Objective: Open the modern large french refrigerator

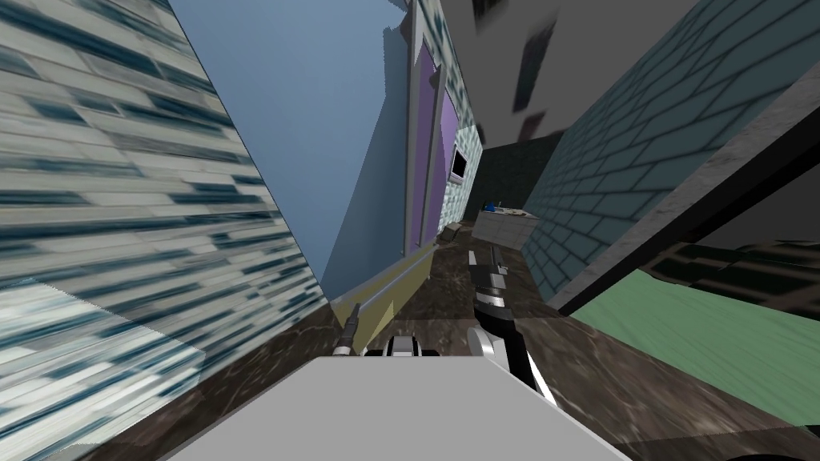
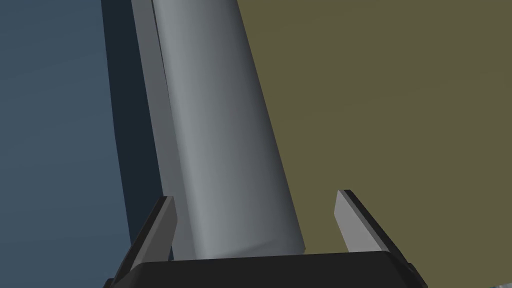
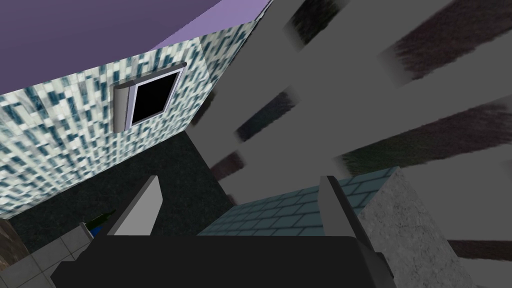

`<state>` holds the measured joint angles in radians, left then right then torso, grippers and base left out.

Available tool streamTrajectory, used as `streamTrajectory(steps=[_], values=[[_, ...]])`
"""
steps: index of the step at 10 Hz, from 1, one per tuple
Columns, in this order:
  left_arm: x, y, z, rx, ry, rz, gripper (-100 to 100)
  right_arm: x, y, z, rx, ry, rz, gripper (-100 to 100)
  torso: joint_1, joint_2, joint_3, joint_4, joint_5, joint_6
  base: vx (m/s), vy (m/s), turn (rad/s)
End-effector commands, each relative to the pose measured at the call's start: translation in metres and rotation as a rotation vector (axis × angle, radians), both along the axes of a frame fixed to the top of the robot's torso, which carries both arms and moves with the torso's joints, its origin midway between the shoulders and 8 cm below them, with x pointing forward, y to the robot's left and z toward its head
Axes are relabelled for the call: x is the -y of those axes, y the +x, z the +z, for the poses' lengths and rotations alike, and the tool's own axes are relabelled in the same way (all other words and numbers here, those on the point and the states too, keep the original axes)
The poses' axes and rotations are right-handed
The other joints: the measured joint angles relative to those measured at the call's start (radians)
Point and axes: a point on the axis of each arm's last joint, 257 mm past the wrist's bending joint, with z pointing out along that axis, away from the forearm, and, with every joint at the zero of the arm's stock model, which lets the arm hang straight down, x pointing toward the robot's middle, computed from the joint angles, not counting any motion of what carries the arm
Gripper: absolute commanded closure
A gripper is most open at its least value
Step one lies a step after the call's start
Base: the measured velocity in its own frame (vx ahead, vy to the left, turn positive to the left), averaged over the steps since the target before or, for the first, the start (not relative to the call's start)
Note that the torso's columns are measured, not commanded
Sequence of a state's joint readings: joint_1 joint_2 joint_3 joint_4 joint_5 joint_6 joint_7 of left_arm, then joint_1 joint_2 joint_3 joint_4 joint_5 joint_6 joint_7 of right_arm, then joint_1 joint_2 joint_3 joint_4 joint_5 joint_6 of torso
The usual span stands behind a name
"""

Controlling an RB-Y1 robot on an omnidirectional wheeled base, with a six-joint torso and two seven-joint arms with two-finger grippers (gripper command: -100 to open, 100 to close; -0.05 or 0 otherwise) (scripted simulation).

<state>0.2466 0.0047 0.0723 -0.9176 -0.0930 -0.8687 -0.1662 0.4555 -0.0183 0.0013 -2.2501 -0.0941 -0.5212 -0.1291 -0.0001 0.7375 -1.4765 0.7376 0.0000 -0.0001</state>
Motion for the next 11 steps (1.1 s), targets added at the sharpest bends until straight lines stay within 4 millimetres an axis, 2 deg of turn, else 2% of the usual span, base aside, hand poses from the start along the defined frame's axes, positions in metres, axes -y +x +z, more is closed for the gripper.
streamTrajectory(steps=[1, 11], values=[[0.004, 0.002, 0.003, 0.006, 0.0, -0.004, 100, 0.0, 0.0, 0.0, 0.0, 0.0, 0.0, 0, 0.002, -0.001, 0.001, -0.002, 0.002, 0.001, -0.082, -0.06, 0.014], [0.019, 0.003, 0.007, 0.004, -0.002, -0.016, 100, 0.0, 0.0, 0.0, 0.0, 0.0, 0.0, 0, 0.0, 0.001, 0.001, -0.002, 0.0, -0.001, -0.119, -0.112, 0.012]])
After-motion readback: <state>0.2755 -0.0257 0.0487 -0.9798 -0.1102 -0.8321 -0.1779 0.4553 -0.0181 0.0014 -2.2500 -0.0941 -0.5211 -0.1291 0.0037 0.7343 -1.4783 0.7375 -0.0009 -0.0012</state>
